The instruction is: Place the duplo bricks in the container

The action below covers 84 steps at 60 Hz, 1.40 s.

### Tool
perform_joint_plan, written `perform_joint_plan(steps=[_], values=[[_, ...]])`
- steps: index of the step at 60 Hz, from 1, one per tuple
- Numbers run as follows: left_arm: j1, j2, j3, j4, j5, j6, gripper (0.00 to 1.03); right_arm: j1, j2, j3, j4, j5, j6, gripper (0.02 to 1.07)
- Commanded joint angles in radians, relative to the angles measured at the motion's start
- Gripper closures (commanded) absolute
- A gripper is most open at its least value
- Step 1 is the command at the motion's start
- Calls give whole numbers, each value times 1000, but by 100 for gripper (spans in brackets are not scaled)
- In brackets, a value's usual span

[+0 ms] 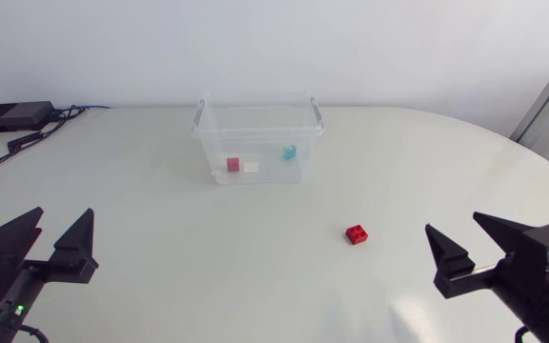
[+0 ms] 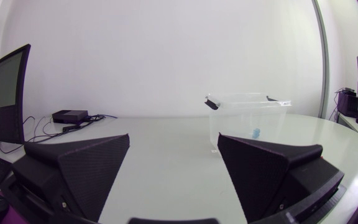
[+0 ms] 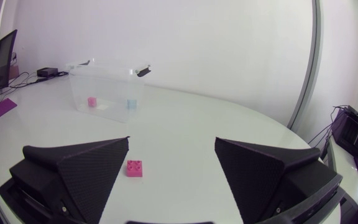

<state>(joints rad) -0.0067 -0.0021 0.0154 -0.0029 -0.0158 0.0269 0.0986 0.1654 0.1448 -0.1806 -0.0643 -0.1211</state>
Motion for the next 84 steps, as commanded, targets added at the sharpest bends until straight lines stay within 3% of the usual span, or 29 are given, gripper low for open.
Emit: perform_joint_plan(steps=[1,13,29,68,84], values=[[7,-12,-14,-2,-6,10,4,7,89,70,-3,-17,-22,7],[7,-12,-14,-2,-6,10,4,9,387,243,-57,-46,-23,7],[7,-12,-14,-2,-6,10,4,82,773,457,-227,-63,3,7],[7,-12,-14,-2,-6,10,4,156,1313,639,-212,-34,12,7],[7,-12,-14,-2,-6,10,4,187,1416,667,-177,-12,11,7]])
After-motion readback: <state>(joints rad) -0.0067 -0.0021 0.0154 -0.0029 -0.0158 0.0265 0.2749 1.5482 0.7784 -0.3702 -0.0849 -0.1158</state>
